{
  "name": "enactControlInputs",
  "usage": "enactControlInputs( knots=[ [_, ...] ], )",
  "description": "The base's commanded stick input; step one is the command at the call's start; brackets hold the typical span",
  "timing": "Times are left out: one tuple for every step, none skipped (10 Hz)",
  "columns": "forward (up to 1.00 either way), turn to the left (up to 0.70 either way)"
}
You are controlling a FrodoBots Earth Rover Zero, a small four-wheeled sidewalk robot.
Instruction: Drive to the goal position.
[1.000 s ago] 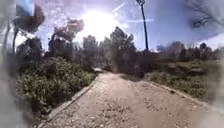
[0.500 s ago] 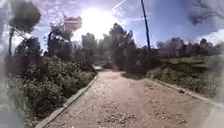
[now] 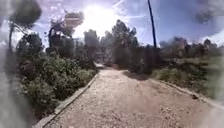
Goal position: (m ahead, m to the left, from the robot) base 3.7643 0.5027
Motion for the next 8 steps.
enactControlInputs(
  knots=[
    [0.7, 0.0],
    [0.7, 0.0],
    [0.7, 0.0],
    [0.7, 0.0],
    [0.7, 0.0],
    [0.7, 0.0],
    [0.7, 0.0],
    [0.7, 0.0]
  ],
)
